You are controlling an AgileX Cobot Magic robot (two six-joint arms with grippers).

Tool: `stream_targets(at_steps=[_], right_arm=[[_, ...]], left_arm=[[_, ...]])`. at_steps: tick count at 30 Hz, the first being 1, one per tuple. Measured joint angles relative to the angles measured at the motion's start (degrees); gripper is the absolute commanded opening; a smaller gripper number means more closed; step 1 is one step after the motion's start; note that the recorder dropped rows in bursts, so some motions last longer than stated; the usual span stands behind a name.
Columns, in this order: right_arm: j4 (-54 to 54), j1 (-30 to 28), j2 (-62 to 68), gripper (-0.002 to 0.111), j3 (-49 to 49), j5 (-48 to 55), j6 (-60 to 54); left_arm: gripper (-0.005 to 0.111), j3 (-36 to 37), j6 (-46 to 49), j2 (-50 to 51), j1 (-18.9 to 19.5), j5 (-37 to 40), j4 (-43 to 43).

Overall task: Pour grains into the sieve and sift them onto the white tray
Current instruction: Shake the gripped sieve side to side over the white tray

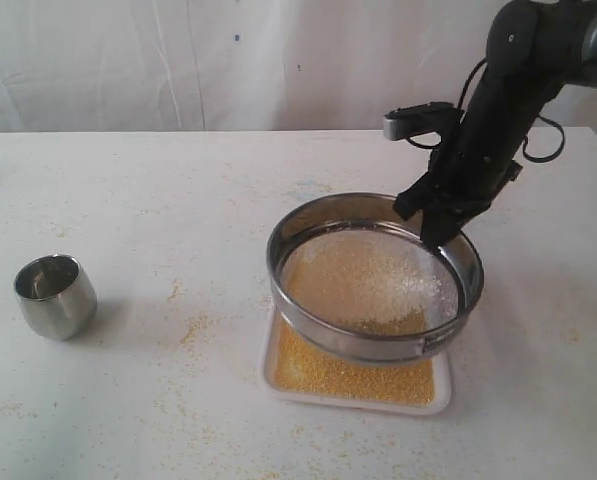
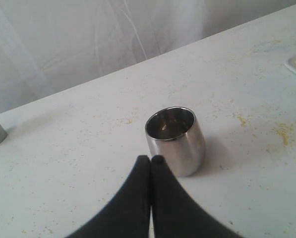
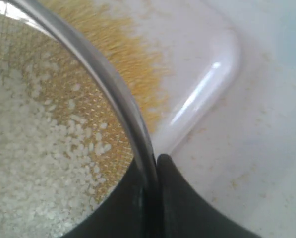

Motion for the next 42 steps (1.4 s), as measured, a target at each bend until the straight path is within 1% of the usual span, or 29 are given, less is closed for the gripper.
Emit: stream_targets(at_steps=[1,2,3,5,7,9,10,11,12,14,15,16,17,18,19,21,22,24,25,28,29,30,32,34,36,38,39,40,42], right_arm=[[1.0,0.1,0.0,0.0,0.0,1.0,-2.2],[1.0,0.4,0.0,0.0,0.0,2.0,-1.4],[-0.2,0.7,0.0,0.0,0.0,2.0,1.4],[-5.6,1.0,-0.2,0.0,0.0,-1.7,12.2],[-3.9,0.4,-0.2,0.0,-0.1,-1.1,5.9],[-1.1,0.4,-0.2,0.0,-0.1,2.2,-0.9],[-2.4,0.7,-0.2,0.0,-0.1,2.3,1.5],[-6.9,1.2,-0.2,0.0,-0.1,0.1,12.0],[-8.1,1.2,-0.2,0.0,-0.1,-0.7,14.3],[-5.2,0.2,-0.2,0.0,-0.1,-0.3,5.3],[-1.2,0.2,-0.2,0.0,-0.1,1.9,-1.2],[-0.8,0.5,-0.2,0.0,-0.1,2.6,-0.3],[-3.5,1.2,-0.2,0.0,-0.1,1.2,7.9],[-5.2,1.2,-0.2,0.0,-0.1,-0.3,12.7],[-4.7,0.8,-0.1,0.0,-0.1,-1.2,10.8],[0.6,0.3,-0.1,0.0,-0.1,1.1,-1.8],[0.5,0.7,-0.1,0.0,-0.1,2.4,-0.7],[-5.0,1.2,-0.1,0.0,-0.1,-0.5,12.2],[-5.5,0.9,-0.1,0.0,-0.1,-1.9,12.1],[1.8,0.1,-0.1,0.0,-0.1,1.0,-2.8],[3.0,0.4,-0.1,0.0,-0.1,2.0,-4.2],[2.5,0.7,-0.2,0.0,-0.1,2.4,-2.6],[-2.6,1.3,-0.3,0.0,-0.1,-0.1,8.9],[-6.2,1.1,-0.3,0.0,-0.1,-2.9,14.8],[-4.1,0.2,-0.2,0.0,-0.1,-2.6,8.5],[1.3,0.1,-0.2,0.0,-0.1,0.6,-2.1],[2.3,0.4,-0.2,0.0,-0.1,2.2,-3.3],[1.7,0.9,-0.2,0.0,-0.1,2.4,-1.1],[-3.5,1.4,-0.2,0.0,-0.1,-0.4,11.2]], left_arm=[[0.0,0.0,0.0,0.0,0.0,0.0,0.0],[0.0,0.0,0.0,0.0,0.0,0.0,0.0],[0.0,0.0,0.0,0.0,0.0,0.0,0.0],[0.0,0.0,0.0,0.0,0.0,0.0,0.0],[0.0,0.0,0.0,0.0,0.0,0.0,0.0],[0.0,0.0,0.0,0.0,0.0,0.0,0.0],[0.0,0.0,0.0,0.0,0.0,0.0,0.0],[0.0,0.0,0.0,0.0,0.0,0.0,0.0],[0.0,0.0,0.0,0.0,0.0,0.0,0.0],[0.0,0.0,0.0,0.0,0.0,0.0,0.0],[0.0,0.0,0.0,0.0,0.0,0.0,0.0],[0.0,0.0,0.0,0.0,0.0,0.0,0.0],[0.0,0.0,0.0,0.0,0.0,0.0,0.0],[0.0,0.0,0.0,0.0,0.0,0.0,0.0],[0.0,0.0,0.0,0.0,0.0,0.0,0.0],[0.0,0.0,0.0,0.0,0.0,0.0,0.0],[0.0,0.0,0.0,0.0,0.0,0.0,0.0],[0.0,0.0,0.0,0.0,0.0,0.0,0.0],[0.0,0.0,0.0,0.0,0.0,0.0,0.0],[0.0,0.0,0.0,0.0,0.0,0.0,0.0],[0.0,0.0,0.0,0.0,0.0,0.0,0.0],[0.0,0.0,0.0,0.0,0.0,0.0,0.0],[0.0,0.0,0.0,0.0,0.0,0.0,0.0],[0.0,0.0,0.0,0.0,0.0,0.0,0.0],[0.0,0.0,0.0,0.0,0.0,0.0,0.0],[0.0,0.0,0.0,0.0,0.0,0.0,0.0],[0.0,0.0,0.0,0.0,0.0,0.0,0.0],[0.0,0.0,0.0,0.0,0.0,0.0,0.0],[0.0,0.0,0.0,0.0,0.0,0.0,0.0]])
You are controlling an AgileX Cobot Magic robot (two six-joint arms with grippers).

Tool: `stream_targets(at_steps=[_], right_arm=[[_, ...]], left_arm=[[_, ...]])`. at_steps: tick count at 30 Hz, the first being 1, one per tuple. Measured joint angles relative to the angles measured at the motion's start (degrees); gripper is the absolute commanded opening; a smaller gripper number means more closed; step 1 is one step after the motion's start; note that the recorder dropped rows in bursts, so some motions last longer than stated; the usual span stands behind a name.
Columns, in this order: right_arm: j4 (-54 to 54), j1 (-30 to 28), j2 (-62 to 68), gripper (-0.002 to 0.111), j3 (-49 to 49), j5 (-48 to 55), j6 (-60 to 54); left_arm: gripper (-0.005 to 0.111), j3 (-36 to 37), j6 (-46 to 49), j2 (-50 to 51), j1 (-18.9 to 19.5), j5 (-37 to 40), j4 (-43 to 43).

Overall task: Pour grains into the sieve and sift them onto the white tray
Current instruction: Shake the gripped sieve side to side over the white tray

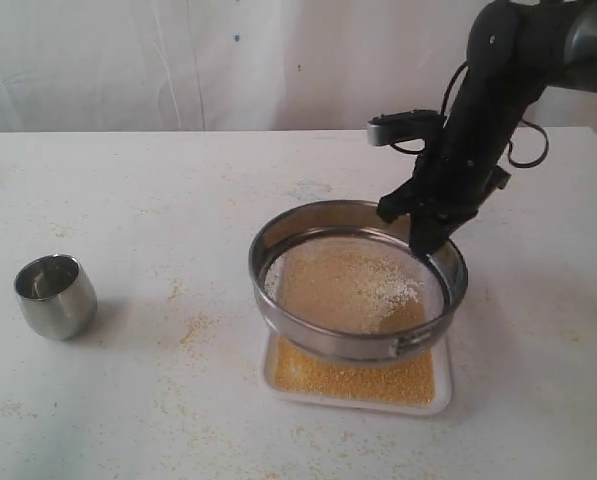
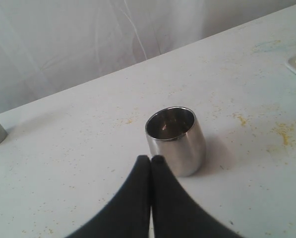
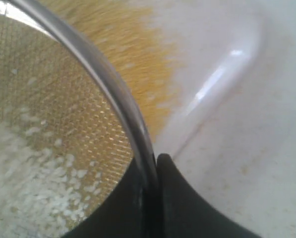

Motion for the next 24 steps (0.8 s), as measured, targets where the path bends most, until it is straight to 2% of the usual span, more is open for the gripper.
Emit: stream_targets(at_steps=[2,6,11,15,24], right_arm=[[-3.0,-0.3,0.1,0.0,0.0,-2.4,3.1],[3.0,-1.3,0.1,0.0,0.0,1.7,-13.1],[-1.7,-0.3,0.1,0.0,0.0,0.2,-0.8],[1.6,-1.0,0.1,0.0,0.0,1.9,-9.5],[-0.1,-0.4,1.2,0.0,0.0,-1.7,-3.0]], left_arm=[[0.0,0.0,0.0,0.0,0.0,0.0,0.0],[0.0,0.0,0.0,0.0,0.0,0.0,0.0],[0.0,0.0,0.0,0.0,0.0,0.0,0.0],[0.0,0.0,0.0,0.0,0.0,0.0,0.0],[0.0,0.0,0.0,0.0,0.0,0.0,0.0]])
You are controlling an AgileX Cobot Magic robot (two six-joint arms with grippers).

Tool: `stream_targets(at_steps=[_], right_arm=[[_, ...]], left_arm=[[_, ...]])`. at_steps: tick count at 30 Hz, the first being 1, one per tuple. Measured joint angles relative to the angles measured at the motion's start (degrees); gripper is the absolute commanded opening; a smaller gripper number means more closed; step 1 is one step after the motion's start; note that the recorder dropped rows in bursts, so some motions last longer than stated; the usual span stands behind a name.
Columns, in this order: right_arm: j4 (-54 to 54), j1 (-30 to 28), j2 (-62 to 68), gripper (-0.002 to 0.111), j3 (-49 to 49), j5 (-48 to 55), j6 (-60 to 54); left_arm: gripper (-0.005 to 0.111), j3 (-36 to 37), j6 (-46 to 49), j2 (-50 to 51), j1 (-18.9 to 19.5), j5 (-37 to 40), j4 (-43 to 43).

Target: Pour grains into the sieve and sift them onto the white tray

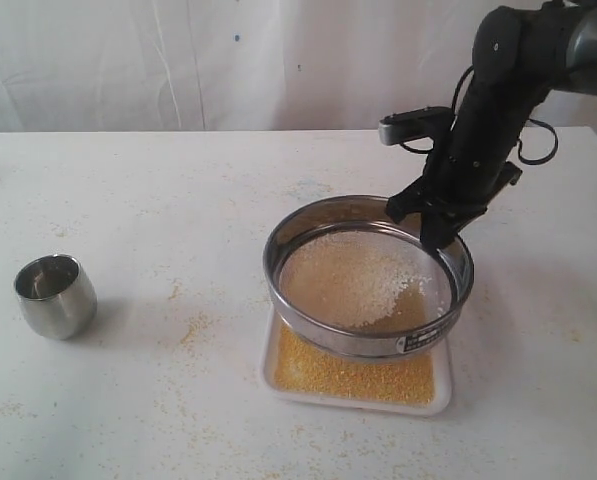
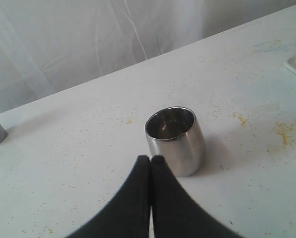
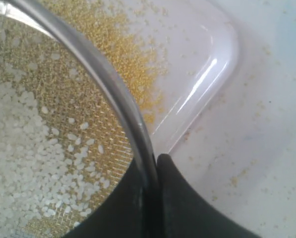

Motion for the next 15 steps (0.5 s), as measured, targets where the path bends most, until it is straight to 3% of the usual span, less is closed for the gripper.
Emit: stream_targets(at_steps=[9,15], right_arm=[[-0.9,0.0,5.4,0.001,0.0,-3.1,1.4],[-0.4,0.0,5.4,0.024,0.0,-4.5,1.5]], left_arm=[[0.0,0.0,0.0,0.0,0.0,0.0,0.0],[0.0,0.0,0.0,0.0,0.0,0.0,0.0]])
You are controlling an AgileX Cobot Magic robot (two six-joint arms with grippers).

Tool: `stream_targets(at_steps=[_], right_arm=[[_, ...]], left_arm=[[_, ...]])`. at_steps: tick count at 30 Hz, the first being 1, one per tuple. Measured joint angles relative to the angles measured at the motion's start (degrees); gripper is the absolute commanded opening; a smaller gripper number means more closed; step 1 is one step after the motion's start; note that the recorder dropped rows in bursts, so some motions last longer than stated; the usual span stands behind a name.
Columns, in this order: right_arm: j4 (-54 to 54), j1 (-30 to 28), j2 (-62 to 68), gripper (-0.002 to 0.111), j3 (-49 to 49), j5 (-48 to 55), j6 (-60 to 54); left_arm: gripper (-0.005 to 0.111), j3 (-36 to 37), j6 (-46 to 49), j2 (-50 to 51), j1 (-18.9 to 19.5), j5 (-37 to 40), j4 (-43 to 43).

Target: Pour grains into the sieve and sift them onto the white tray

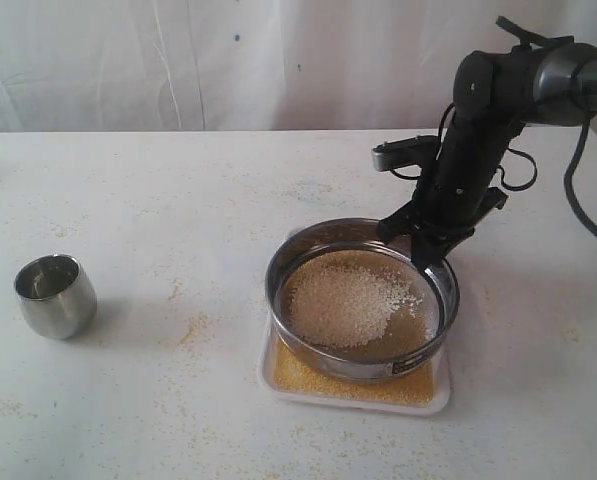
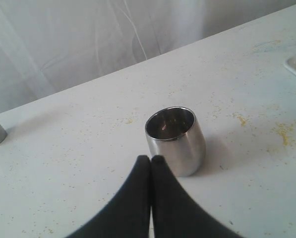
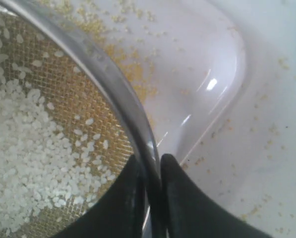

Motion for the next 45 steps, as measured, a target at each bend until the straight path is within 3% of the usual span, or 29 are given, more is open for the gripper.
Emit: stream_targets(at_steps=[7,15,18,24,25,28,33,36,38,45], right_arm=[[0.6,0.0,0.0,0.041,0.0,0.5,0.0],[0.9,0.0,-5.0,0.042,0.0,-2.6,0.1],[1.2,0.0,-9.2,0.037,0.7,-5.0,0.1],[1.7,0.0,-21.5,0.005,13.1,-16.8,0.1],[1.8,0.0,-24.1,0.0,16.3,-19.8,0.1],[3.7,0.0,-33.2,0.0,26.9,-29.0,0.1],[9.9,0.0,-60.7,0.0,49.6,-39.6,0.1],[11.1,0.0,-75.9,0.0,56.5,-37.4,0.1],[11.2,0.0,-88.5,0.0,59.3,-30.2,1.2],[11.3,0.0,-106.5,0.0,59.9,-18.5,1.6]], left_arm=[[0.0,0.0,0.0,0.0,0.0,0.0,0.0],[0.0,0.0,0.0,0.0,0.0,0.0,0.0],[0.0,0.0,0.0,0.0,0.0,0.0,0.0],[0.0,0.0,0.0,0.0,0.0,0.0,0.0],[0.0,0.0,0.0,0.0,0.0,0.0,0.0],[0.0,0.0,0.0,0.0,0.0,0.0,0.0],[0.0,0.0,0.0,0.0,0.0,0.0,0.0],[0.0,0.0,0.0,0.0,0.0,0.0,0.0],[0.0,0.0,0.0,0.0,0.0,0.0,0.0],[0.0,0.0,0.0,0.0,0.0,0.0,0.0]])
